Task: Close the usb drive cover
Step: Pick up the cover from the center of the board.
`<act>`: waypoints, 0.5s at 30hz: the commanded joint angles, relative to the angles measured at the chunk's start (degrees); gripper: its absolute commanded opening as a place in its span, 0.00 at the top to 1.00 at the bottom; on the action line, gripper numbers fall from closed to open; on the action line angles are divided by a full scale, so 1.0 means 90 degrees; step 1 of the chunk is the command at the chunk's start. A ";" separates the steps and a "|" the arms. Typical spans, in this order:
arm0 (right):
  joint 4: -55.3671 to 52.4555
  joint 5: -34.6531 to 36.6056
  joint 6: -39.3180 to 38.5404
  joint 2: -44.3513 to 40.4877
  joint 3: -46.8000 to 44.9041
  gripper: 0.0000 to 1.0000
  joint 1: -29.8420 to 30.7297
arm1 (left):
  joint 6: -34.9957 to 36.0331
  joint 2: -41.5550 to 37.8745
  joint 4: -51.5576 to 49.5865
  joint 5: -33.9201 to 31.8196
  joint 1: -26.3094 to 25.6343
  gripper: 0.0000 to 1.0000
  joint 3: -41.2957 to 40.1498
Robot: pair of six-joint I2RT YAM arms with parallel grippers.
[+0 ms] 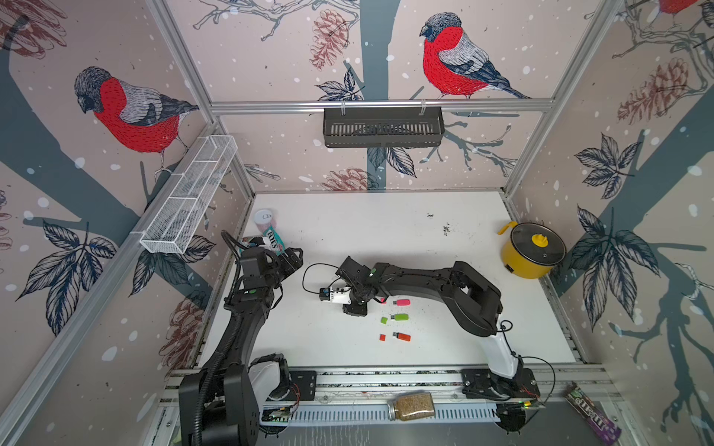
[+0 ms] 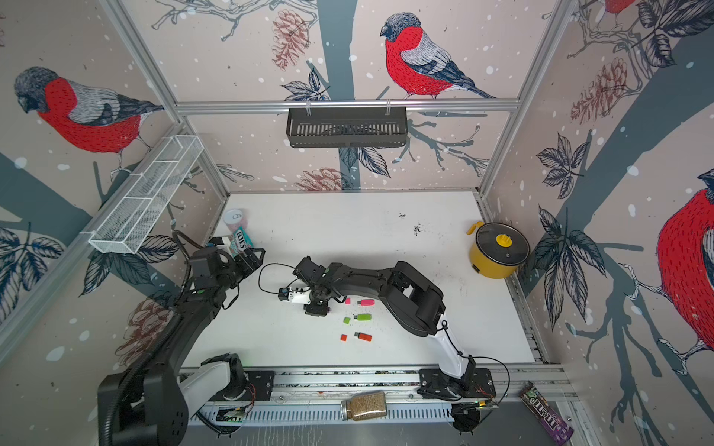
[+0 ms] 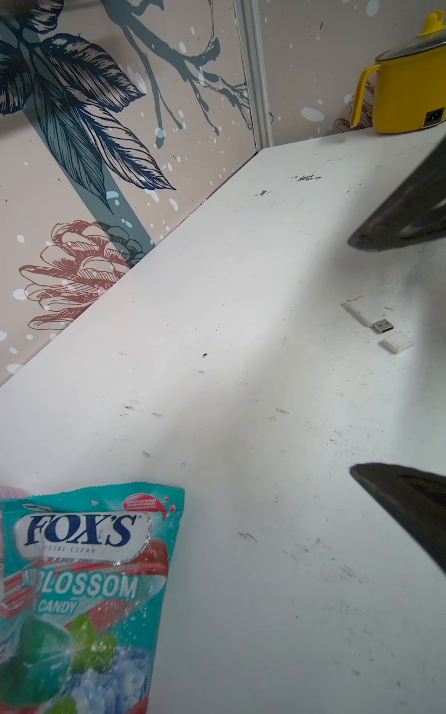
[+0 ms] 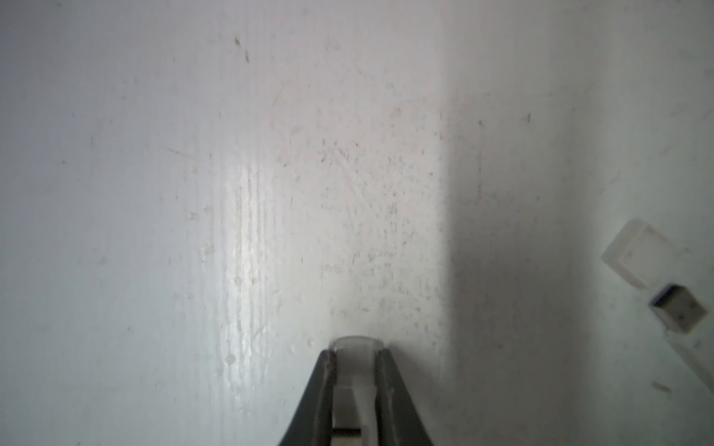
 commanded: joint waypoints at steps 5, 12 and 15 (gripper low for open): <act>0.0613 -0.0210 -0.0039 -0.0348 -0.0351 0.82 -0.0186 | 0.0034 0.0443 -0.0265 0.0788 0.0014 0.18 0.0039; 0.0820 -0.0523 -0.0209 -0.0434 -0.0369 0.81 -0.0428 | -0.0346 0.0912 0.0194 0.1662 -0.0005 0.29 -0.0406; 0.0875 -0.0658 -0.0310 -0.0451 -0.0372 0.81 -0.0550 | -0.0482 0.0931 0.0425 0.1848 -0.0085 0.33 -0.0645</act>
